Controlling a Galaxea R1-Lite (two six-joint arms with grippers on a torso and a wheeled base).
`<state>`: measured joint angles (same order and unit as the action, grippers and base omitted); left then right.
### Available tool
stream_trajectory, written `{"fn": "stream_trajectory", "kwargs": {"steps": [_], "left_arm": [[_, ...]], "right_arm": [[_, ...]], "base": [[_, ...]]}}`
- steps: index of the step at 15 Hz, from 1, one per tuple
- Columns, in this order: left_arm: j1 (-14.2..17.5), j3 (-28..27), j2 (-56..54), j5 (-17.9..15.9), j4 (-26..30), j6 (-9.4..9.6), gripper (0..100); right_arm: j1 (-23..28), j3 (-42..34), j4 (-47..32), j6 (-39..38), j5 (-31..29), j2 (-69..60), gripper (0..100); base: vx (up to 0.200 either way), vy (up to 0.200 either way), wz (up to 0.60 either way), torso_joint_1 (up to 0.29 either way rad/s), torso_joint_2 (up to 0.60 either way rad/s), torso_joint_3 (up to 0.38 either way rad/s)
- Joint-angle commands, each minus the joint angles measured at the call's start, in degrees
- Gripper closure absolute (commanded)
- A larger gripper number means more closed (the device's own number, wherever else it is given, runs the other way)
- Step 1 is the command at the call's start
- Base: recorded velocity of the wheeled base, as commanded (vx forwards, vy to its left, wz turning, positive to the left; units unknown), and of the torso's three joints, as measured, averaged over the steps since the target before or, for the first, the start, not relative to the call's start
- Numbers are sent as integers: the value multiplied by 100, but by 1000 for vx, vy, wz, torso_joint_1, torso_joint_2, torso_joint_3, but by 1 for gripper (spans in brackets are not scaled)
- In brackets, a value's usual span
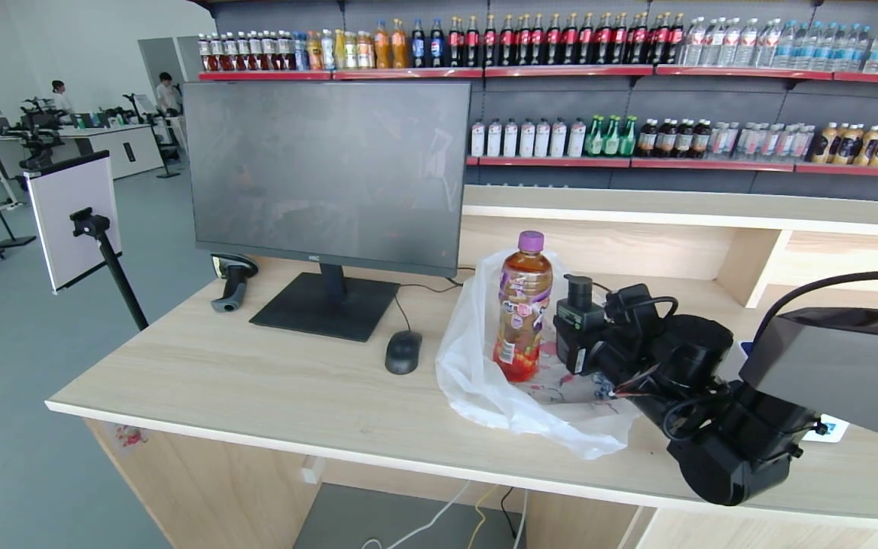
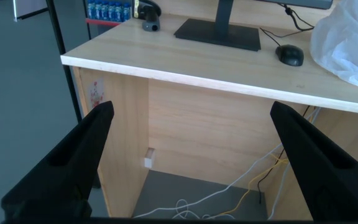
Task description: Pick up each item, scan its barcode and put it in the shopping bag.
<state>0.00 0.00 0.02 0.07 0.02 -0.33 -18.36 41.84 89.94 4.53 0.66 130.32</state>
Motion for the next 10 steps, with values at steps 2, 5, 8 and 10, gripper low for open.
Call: {"fn": "stream_trajectory", "kwargs": {"steps": [2,5,8,10], "left_arm": [[0,0,-2,1,-2,-2,0],[0,0,-2,1,-2,-2,0],[0,0,-2,1,-2,7,0],[0,0,-2,1,-2,7,0]], "right_arm": [[-45,-18,6,4,-4,73,100],[-36,-106,6,4,-4,64,100],[-45,-150,6,4,-4,46,100],[-45,-158,6,4,-4,20,100]], "base": [[0,0,0,0,0,0],[0,0,0,0,0,0],[0,0,0,0,0,0],[0,0,0,0,0,0]]}}
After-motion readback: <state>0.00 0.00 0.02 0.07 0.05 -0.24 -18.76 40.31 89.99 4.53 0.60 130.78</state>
